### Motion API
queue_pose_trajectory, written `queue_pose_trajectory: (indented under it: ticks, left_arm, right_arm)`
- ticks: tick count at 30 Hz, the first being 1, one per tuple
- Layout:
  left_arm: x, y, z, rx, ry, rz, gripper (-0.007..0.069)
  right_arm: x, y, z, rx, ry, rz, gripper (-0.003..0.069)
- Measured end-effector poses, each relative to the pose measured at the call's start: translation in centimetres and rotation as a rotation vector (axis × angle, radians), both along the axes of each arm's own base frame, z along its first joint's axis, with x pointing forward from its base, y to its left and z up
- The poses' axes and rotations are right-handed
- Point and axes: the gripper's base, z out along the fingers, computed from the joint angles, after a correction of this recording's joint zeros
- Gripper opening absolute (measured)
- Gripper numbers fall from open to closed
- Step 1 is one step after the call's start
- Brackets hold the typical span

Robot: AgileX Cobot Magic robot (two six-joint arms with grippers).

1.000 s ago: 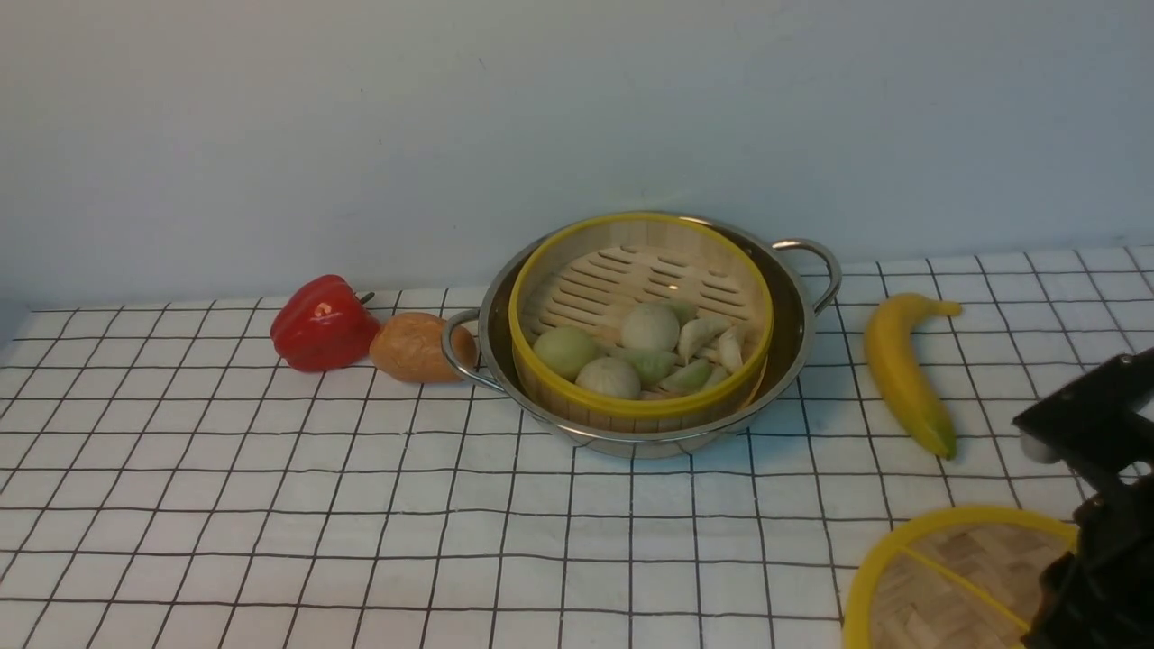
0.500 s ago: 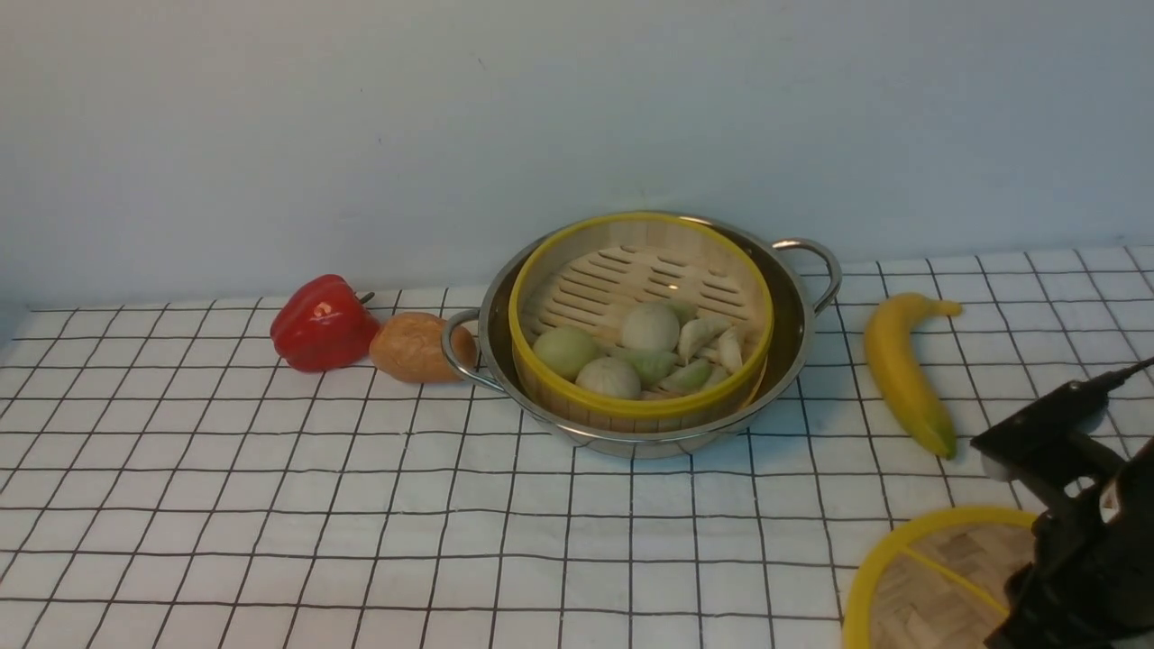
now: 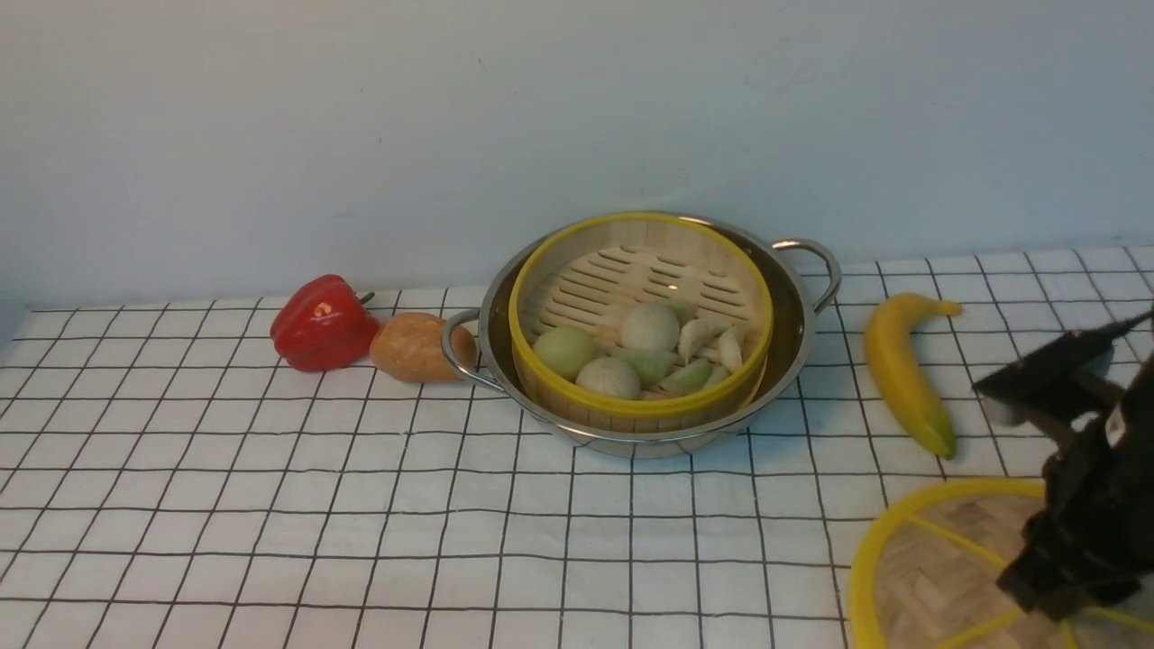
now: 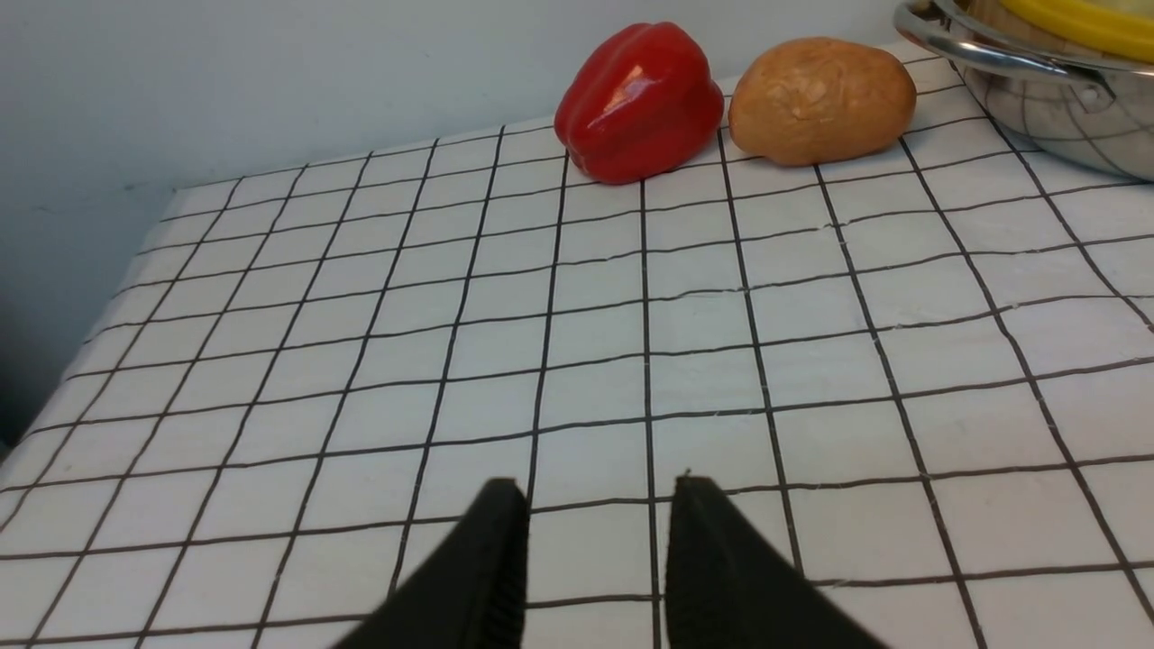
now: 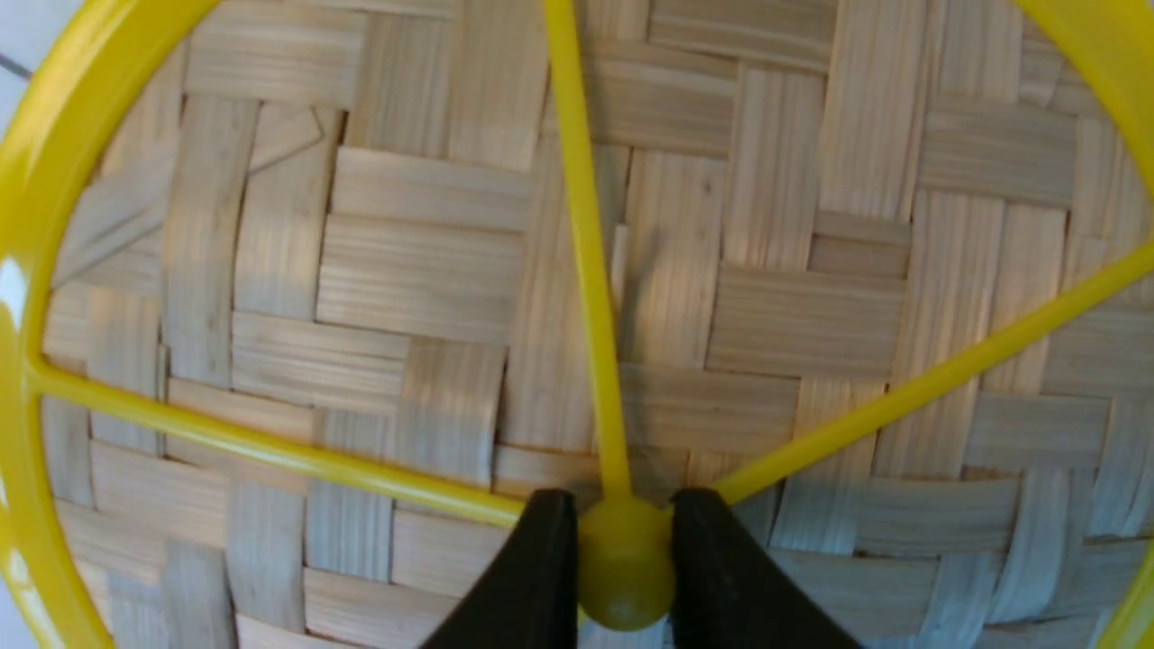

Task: Place the steamer in the pot on the white tablecloth, and put the lid on the steamer.
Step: 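Move the gripper down to the bamboo steamer lid and grasp its center knob, then place the bamboo steamer lid onto the steamer basket in the pot with the right gripper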

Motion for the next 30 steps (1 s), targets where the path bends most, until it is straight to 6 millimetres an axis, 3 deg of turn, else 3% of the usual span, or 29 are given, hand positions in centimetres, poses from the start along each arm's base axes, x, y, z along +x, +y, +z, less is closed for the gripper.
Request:
queue_pose_trajectory:
  ticks: [6, 9, 14, 15, 18, 21, 25, 30]
  left_arm:
    - [0.0, 0.0, 0.0, 0.0, 0.0, 0.0, 0.0233]
    - [0.0, 0.0, 0.0, 0.0, 0.0, 0.0, 0.0241]
    - [0.0, 0.0, 0.0, 0.0, 0.0, 0.0, 0.0243]
    - [0.0, 0.0, 0.0, 0.0, 0.0, 0.0, 0.0243]
    - [0.0, 0.0, 0.0, 0.0, 0.0, 0.0, 0.0243]
    - [0.0, 0.0, 0.0, 0.0, 0.0, 0.0, 0.0243]
    - [0.0, 0.0, 0.0, 0.0, 0.0, 0.0, 0.0243]
    - [0.0, 0.0, 0.0, 0.0, 0.0, 0.0, 0.0243]
  right_arm:
    - [2.4, 2.4, 7.9, 0.122, -0.197, 0.074, 0.0148]
    - [3.2, 3.8, 9.8, 0.152, -0.257, 0.114, 0.0148]
    - [7.2, 7.5, 13.0, 0.19, -0.374, 0.204, 0.0148]
    - [7.4, 7.6, 13.0, 0.191, -0.377, 0.205, 0.0148]
    - [10.8, 9.8, 12.9, 0.196, -0.415, 0.253, 0.0148]
    - [13.0, 11.1, 12.0, 0.192, -0.428, 0.289, 0.0148]
    - [16.0, 12.9, 9.5, 0.177, -0.423, 0.352, 0.0148]
    - [18.3, 14.4, 6.3, 0.166, -0.397, 0.408, 0.0148]
